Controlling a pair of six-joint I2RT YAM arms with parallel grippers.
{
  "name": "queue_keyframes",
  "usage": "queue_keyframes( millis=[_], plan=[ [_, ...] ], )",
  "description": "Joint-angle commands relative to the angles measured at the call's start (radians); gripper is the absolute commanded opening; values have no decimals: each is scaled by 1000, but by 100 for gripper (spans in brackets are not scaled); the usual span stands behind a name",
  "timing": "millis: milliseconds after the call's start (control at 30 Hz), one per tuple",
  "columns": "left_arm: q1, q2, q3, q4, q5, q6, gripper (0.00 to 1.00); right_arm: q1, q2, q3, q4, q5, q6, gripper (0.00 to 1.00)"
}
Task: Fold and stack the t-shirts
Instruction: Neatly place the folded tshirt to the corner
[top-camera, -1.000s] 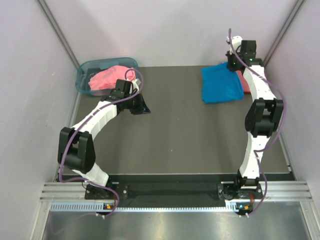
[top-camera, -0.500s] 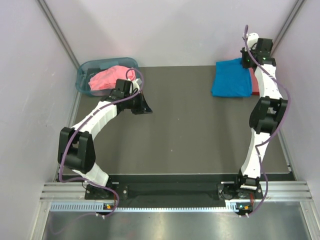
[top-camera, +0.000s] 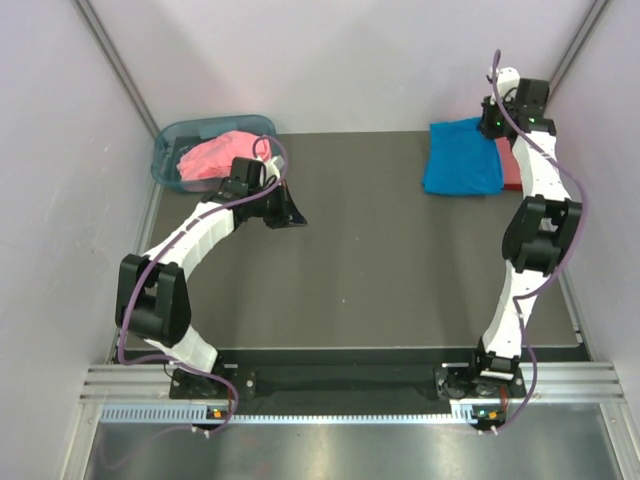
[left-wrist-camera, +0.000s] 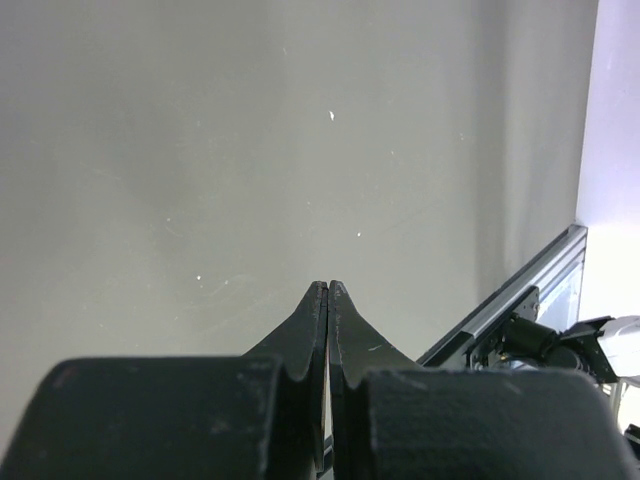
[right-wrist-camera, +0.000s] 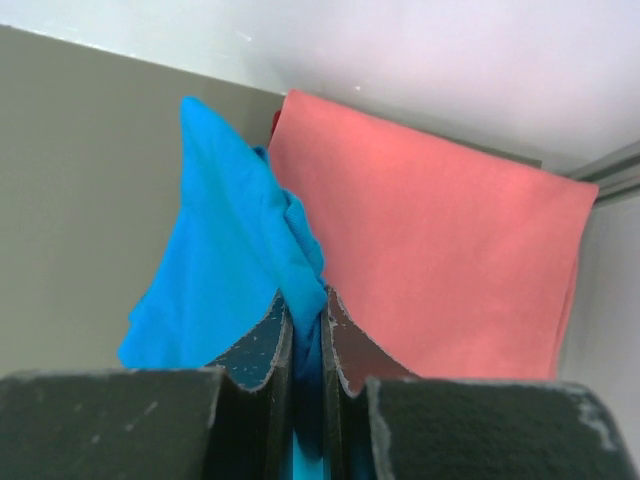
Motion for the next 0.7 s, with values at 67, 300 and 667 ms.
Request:
queue_keyframes(
  millis=[67,300,667],
  plan=[
    [-3,-49,0,46,34,2,0,2,-170,-3,37,4,-7,0],
    [-3,-75,1,48,48,-7,0,-24,-176,2,43,-42,-1,0],
    [-3,-42,9,33,47,2,0,-71,55,189,95,-54,20,0]
  ],
)
